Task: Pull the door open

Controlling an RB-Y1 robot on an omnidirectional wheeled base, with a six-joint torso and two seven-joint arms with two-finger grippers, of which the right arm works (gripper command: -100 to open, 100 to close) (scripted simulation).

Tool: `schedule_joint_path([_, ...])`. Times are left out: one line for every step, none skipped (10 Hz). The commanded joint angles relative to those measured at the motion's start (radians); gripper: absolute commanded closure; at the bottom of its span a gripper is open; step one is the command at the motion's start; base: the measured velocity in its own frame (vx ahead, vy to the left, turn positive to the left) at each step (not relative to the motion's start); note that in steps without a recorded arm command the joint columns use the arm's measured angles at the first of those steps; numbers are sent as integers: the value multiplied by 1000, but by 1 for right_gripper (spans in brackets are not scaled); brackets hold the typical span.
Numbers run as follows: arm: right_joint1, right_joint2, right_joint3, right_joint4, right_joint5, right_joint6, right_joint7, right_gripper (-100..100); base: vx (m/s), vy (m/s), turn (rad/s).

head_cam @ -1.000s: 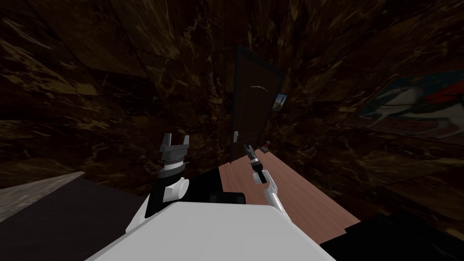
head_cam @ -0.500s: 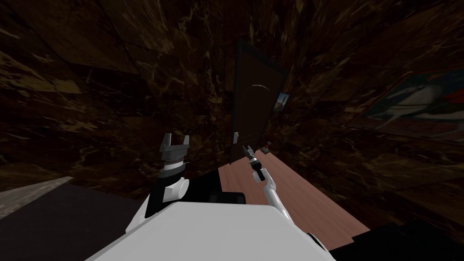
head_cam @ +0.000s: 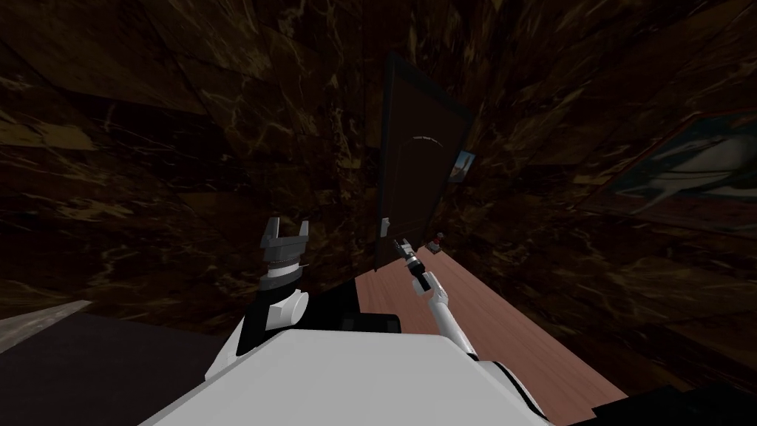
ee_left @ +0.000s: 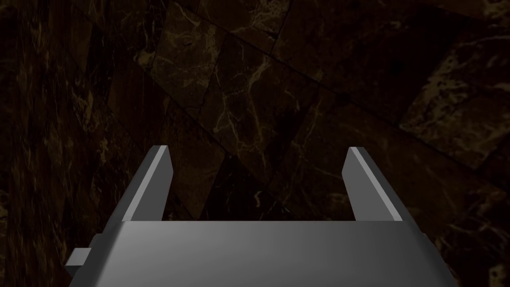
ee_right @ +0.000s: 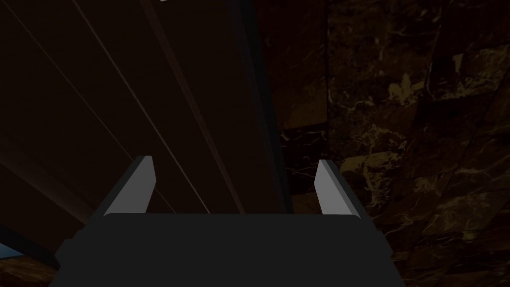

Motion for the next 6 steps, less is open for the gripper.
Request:
schedule_joint_path([-28,-7,-3,49,22,-3,22,-100,98,-13,5])
schedule_joint_path([-42,-11,-4,75,37,-4,34,-100,98,-2,6])
schedule_joint_path([-55,-15,-5,97,49,-4,45,-100,97,2,5])
schedule_joint_path([-67,-18,-5,119,61,-5,55,-100,96,9,4])
schedule_joint_path([-80,-21,-6,141,73,-5,66,-100,93,0,3])
schedule_joint_path([-92,-24,-7,163,85,-6,77,-100,86,-18,4])
